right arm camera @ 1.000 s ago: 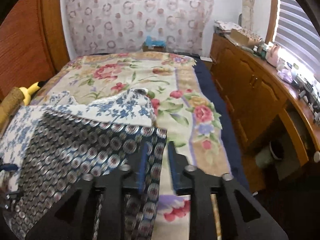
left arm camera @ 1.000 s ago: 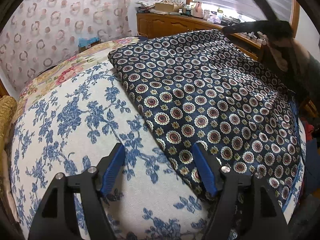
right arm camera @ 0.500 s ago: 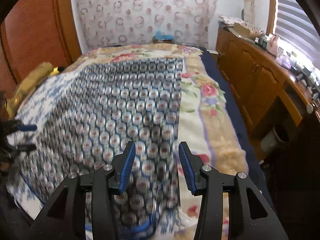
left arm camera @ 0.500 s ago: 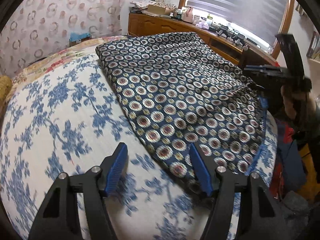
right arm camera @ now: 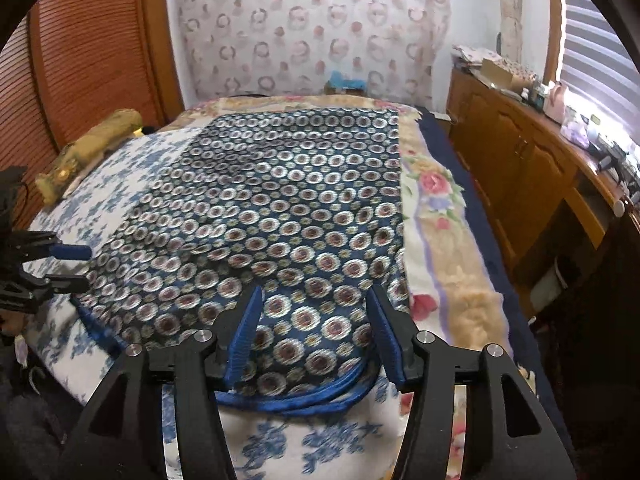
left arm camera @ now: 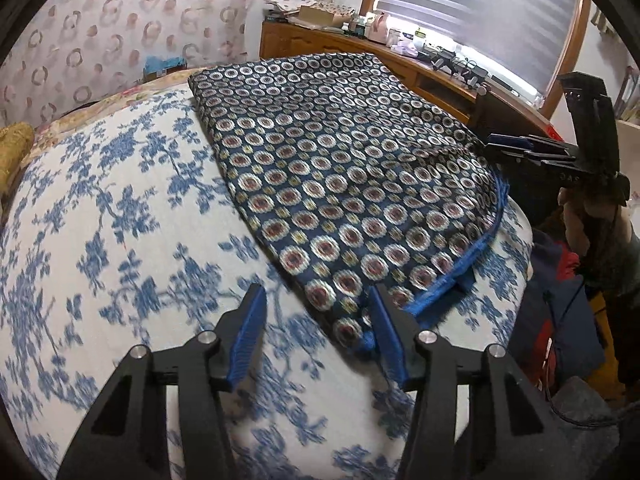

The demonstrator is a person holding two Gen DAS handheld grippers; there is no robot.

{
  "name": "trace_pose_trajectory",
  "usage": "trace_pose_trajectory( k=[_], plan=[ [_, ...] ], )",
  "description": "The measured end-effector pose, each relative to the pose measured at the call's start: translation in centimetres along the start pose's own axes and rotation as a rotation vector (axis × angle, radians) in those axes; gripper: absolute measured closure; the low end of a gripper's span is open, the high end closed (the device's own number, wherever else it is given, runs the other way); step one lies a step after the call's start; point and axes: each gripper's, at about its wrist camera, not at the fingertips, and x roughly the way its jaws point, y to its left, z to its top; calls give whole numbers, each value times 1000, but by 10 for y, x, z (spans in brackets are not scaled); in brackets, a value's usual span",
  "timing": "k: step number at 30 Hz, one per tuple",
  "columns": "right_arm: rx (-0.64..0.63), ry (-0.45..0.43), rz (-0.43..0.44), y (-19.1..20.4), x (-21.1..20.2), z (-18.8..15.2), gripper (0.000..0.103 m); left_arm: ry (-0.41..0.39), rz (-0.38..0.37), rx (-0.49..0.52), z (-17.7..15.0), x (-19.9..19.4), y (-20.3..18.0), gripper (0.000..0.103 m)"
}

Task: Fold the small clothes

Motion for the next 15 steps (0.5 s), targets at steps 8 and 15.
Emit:
trace_pose_trajectory(
  k=[8,15],
  plan=[
    [-39,4,43,22,-6,-12,42,3,-7,7,-4,0,-10,69],
    [-58,21,94,38,-1,-19,41,-49,-74,9,5,-11,-16,101]
  ],
)
